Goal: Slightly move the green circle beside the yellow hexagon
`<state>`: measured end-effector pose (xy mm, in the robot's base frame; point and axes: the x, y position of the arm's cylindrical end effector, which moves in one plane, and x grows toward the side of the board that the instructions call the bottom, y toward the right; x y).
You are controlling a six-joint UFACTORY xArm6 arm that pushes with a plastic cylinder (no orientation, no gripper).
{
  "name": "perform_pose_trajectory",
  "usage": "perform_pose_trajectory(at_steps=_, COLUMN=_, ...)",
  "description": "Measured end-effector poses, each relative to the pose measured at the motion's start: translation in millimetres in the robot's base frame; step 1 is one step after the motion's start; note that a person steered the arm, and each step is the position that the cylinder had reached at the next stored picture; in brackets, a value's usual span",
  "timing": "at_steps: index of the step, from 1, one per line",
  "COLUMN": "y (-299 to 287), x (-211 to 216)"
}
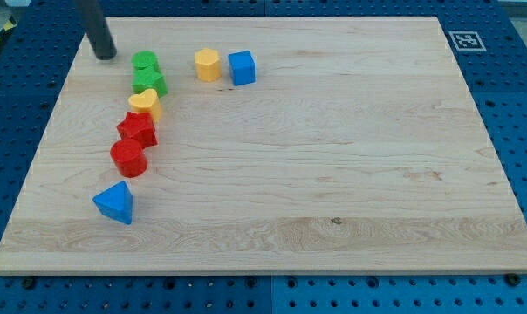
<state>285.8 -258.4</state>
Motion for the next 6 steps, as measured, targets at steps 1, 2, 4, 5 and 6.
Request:
perform_pose_trajectory(at_steps=1, y=11, x=23)
perform_pose_trajectory(at_steps=2, y=39, x=26)
perform_pose_trajectory(at_steps=4, y=83, x=26)
perform_pose_trajectory(at_steps=5, y=85, x=26)
perform_pose_trajectory(at_steps=6, y=88, x=26)
